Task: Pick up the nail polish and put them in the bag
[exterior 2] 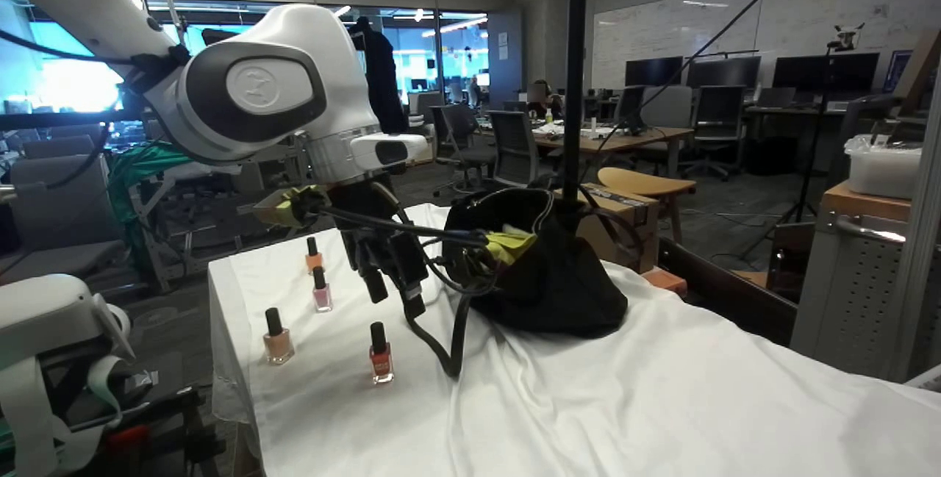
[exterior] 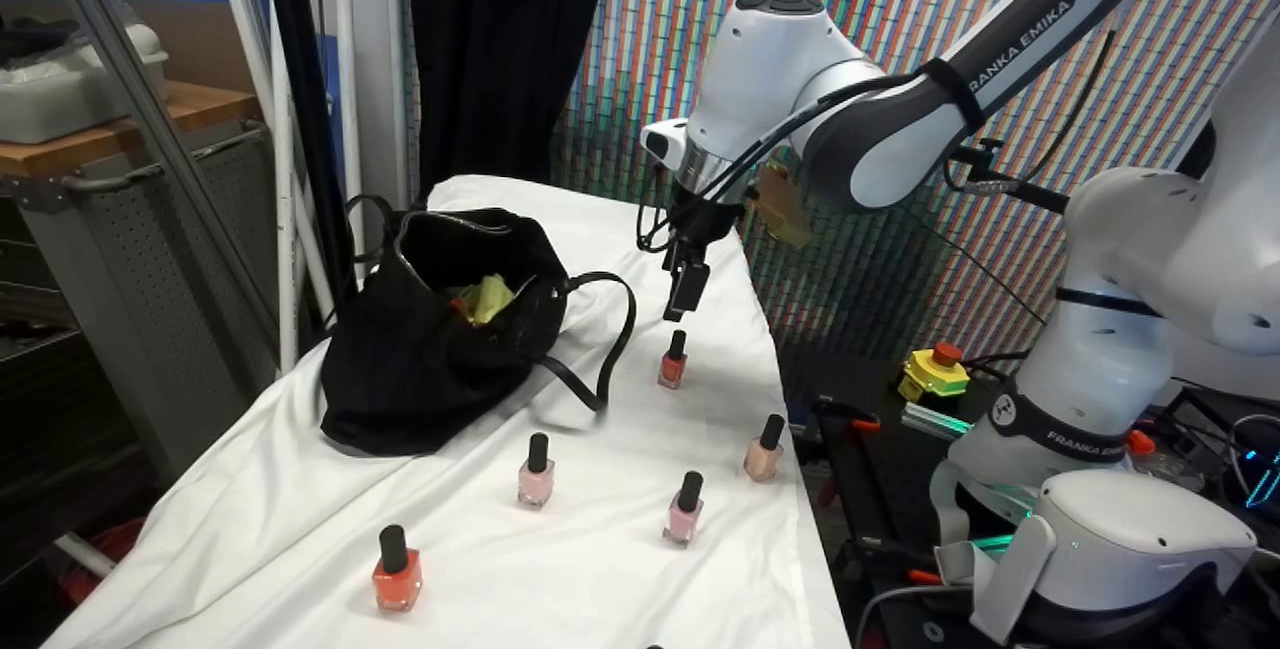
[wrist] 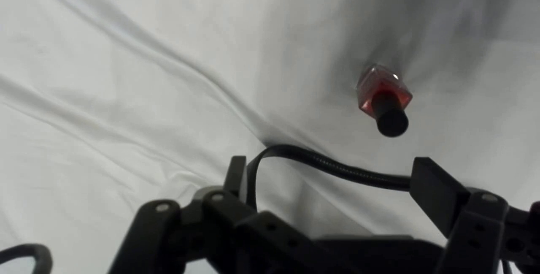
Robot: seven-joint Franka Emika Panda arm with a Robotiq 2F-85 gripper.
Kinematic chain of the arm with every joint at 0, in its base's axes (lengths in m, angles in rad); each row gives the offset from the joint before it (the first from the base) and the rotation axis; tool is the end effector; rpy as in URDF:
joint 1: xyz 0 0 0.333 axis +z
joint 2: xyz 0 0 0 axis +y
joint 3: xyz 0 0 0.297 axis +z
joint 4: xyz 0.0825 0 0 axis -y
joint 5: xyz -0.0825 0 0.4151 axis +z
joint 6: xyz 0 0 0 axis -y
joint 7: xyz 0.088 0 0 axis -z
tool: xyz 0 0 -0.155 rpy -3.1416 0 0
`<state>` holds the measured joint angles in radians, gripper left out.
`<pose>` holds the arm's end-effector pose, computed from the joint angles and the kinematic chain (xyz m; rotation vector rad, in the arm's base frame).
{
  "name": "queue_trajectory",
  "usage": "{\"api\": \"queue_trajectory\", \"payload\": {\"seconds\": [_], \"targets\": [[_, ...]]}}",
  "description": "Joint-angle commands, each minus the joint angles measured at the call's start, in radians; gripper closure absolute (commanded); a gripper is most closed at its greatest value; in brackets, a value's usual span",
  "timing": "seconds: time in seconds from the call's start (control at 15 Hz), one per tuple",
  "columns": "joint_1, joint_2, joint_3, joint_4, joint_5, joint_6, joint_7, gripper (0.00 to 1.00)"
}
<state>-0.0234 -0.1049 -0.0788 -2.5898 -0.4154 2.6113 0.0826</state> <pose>0.4742 -0.0485 0.2159 2.9023 0.2350 0.1799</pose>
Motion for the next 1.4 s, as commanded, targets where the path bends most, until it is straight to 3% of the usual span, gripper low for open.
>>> {"api": "queue_trajectory", "payload": {"seconds": [0.0, 0.87, 1.33], "targets": [[-0.037, -0.041, 0.013, -0.077, -0.027, 0.066, -0.001, 0.0], [-0.043, -0.016, 0.025, -0.108, 0.014, 0.142, -0.014, 0.0], [-0.019, 0.015, 0.036, -0.094, 0.105, 0.139, -0.08, 0.0]]}}
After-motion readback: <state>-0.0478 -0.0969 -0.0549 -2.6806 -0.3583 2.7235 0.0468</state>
